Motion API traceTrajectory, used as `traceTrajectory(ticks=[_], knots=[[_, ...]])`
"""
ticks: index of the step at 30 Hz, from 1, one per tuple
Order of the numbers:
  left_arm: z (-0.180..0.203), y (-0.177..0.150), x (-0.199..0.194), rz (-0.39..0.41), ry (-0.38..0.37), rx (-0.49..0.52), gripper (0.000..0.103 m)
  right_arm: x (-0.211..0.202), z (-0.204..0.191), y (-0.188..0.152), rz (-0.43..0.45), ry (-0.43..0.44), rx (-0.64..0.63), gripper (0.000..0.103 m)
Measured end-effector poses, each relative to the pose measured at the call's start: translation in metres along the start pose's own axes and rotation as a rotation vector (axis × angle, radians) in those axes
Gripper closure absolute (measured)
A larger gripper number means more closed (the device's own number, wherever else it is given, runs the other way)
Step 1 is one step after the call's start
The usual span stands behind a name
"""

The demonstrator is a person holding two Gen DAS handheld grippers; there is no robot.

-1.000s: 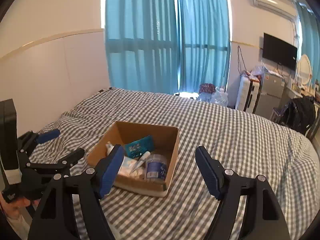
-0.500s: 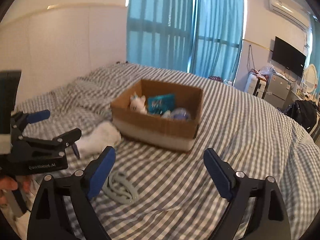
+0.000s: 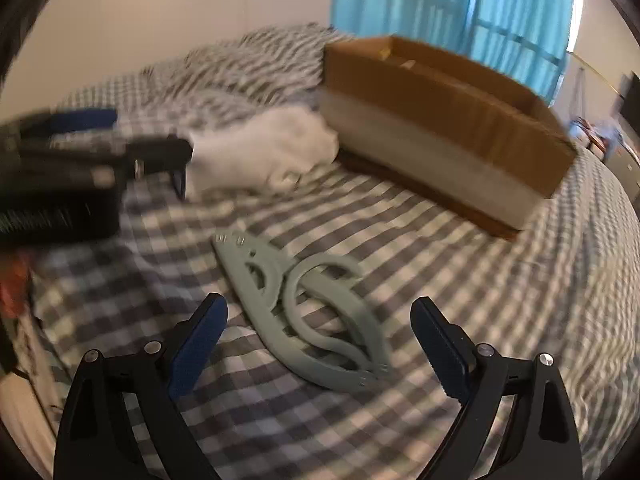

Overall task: Organize objects
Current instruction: 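Grasp the white socks with the left gripper while the right grasps the grey-green clip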

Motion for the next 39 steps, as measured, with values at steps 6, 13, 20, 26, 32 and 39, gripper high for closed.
traceTrajectory(ticks=[6, 13, 20, 26, 32, 39], knots=[[-0.002, -0.002, 0.008, -0.030, 0.012, -0.025, 0.001, 0.030, -0.002, 0.004, -0.074, -0.018, 0.004, 0.020], [0.018, 0.003, 0.016, -0.050, 0.025, 0.016, 0.001, 0.009, 0.018, -0.004, -0.052, 0.004, 0.061, 0.038], [0.034, 0.030, 0.050, -0.036, 0.037, 0.017, 0.001, -0.022, 0.078, -0.008, -0.005, -0.058, 0.207, 0.039], [0.040, 0.036, 0.104, -0.134, 0.027, -0.001, 0.001, -0.025, 0.108, -0.017, -0.009, -0.086, 0.281, 0.039], [0.043, 0.024, 0.113, -0.184, 0.003, 0.001, 0.029, -0.023, 0.110, -0.016, -0.024, -0.061, 0.287, 0.039], [0.046, 0.018, 0.069, -0.141, -0.073, -0.034, 0.055, -0.042, 0.101, -0.013, 0.010, -0.071, 0.260, 0.039]])
Point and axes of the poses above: each gripper's, at about its wrist camera, not at the fingertips, and x roughly the way its jaws point, z to its right, y to its top, the point moved 5 cm from there along x, roughly the way its jaws point, and after that the axes turned 9 degrees about -y, right-handed, at the moved point
